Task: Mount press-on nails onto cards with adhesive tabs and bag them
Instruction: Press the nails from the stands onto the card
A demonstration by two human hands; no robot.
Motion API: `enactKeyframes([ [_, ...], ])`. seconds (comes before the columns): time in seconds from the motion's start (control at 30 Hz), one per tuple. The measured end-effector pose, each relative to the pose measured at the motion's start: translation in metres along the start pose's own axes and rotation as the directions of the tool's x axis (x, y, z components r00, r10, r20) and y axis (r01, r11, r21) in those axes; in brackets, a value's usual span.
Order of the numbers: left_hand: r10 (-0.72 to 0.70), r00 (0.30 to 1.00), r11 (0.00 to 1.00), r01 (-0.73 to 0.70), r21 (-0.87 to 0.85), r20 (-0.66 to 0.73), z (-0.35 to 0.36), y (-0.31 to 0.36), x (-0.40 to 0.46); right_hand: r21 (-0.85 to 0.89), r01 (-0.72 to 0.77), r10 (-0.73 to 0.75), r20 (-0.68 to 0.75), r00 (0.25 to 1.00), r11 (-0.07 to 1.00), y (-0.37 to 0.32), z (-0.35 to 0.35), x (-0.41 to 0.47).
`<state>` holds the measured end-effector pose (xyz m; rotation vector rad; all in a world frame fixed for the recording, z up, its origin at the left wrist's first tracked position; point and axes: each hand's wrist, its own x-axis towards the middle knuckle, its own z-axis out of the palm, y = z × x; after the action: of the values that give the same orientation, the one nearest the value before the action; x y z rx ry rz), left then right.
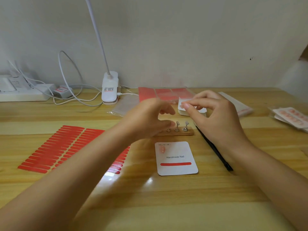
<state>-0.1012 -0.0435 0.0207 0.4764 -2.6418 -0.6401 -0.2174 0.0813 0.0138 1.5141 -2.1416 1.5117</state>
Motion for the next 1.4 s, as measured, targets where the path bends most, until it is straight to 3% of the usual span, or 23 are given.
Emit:
enactKeyframes([
  [0.13, 0.092, 0.995, 0.995, -0.09, 0.043, -0.037, -0.021, -0.006, -0.032, 0.03, 0.012, -0.014, 0.059, 0.998, 0.999, -0.008, -0.005, -0.005],
  [0.33, 0.07, 0.997, 0.997, -0.07, 0.011, -0.009, -0.006, -0.01, -0.068, 0.117, -0.018, -0.004, 0.185, 0.983, 0.993, -0.006, 0.004, -0.032],
  [0.67, 0.124, 0.992, 0.989, -0.121, 0.081, -0.03, 0.013, -0.012, -0.075, -0.075, 0.131, -0.101, 0.313, 0.944, 0.989, 0.011, 0.013, -0.049],
  [1.4, 0.235, 0.971, 0.954, -0.221, 0.203, -0.045, 0.015, -0.01, -0.075, -0.091, 0.124, -0.083, 0.362, 0.929, 0.988, 0.009, 0.015, -0.05],
])
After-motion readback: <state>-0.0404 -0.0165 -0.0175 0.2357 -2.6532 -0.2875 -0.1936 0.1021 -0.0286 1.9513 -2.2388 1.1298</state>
